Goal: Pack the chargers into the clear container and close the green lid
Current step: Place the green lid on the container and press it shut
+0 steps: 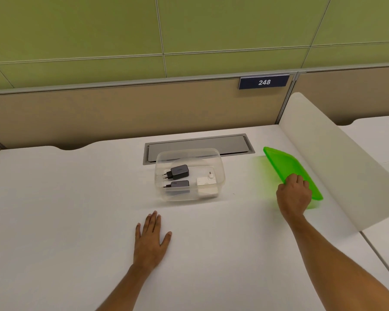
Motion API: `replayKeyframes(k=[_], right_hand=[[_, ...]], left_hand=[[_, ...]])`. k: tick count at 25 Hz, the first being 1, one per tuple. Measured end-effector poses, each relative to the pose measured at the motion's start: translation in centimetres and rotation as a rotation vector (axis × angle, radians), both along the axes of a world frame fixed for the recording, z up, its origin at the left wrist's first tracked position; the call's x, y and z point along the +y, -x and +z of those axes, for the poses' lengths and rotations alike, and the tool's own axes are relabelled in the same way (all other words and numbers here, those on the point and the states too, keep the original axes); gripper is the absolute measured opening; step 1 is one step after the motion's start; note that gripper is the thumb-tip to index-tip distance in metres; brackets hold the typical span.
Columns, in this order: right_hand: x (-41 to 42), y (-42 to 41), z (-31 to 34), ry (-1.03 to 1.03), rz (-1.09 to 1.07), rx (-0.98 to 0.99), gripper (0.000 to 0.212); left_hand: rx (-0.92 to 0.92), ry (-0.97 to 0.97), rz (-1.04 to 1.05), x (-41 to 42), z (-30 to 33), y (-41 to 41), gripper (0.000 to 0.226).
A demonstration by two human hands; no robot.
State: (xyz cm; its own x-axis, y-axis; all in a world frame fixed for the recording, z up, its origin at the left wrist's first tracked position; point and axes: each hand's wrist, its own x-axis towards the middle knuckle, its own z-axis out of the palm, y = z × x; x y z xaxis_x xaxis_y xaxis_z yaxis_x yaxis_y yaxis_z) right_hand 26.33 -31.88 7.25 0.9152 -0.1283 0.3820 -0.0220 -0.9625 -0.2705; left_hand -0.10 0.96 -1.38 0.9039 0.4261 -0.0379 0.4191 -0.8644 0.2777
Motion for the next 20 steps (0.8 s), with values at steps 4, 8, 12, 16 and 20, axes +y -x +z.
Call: replayKeyframes(k=[4,8,12,16,20], right_hand=[[2.1,-1.1,3.3,-0.062,0.043,-0.090,0.013],[5.4,-1.3,7.8,-0.200,0.111,-0.149,0.011],[9.2,-0.2,12.3,-0.349,0.240,-0.163,0.010],[12.6,1.7,15.5,-0.463,0.371,-0.135,0.013],[15.0,3.7,17.5,-0.609,0.466,-0.071,0.015]], left_hand=[[-0.049,0.043,0.027,-0.5,0.9,-0.6,0.085],[-0.225,0.061,0.025,-1.2,3.1,-2.5,0.077],[-0.397,0.118,0.031,-1.3,6.6,-5.2,0.069],[-0.525,0.237,0.058,-1.2,10.3,-7.5,0.069],[-0.620,0.388,0.139,0.1,12.8,-9.4,0.067]])
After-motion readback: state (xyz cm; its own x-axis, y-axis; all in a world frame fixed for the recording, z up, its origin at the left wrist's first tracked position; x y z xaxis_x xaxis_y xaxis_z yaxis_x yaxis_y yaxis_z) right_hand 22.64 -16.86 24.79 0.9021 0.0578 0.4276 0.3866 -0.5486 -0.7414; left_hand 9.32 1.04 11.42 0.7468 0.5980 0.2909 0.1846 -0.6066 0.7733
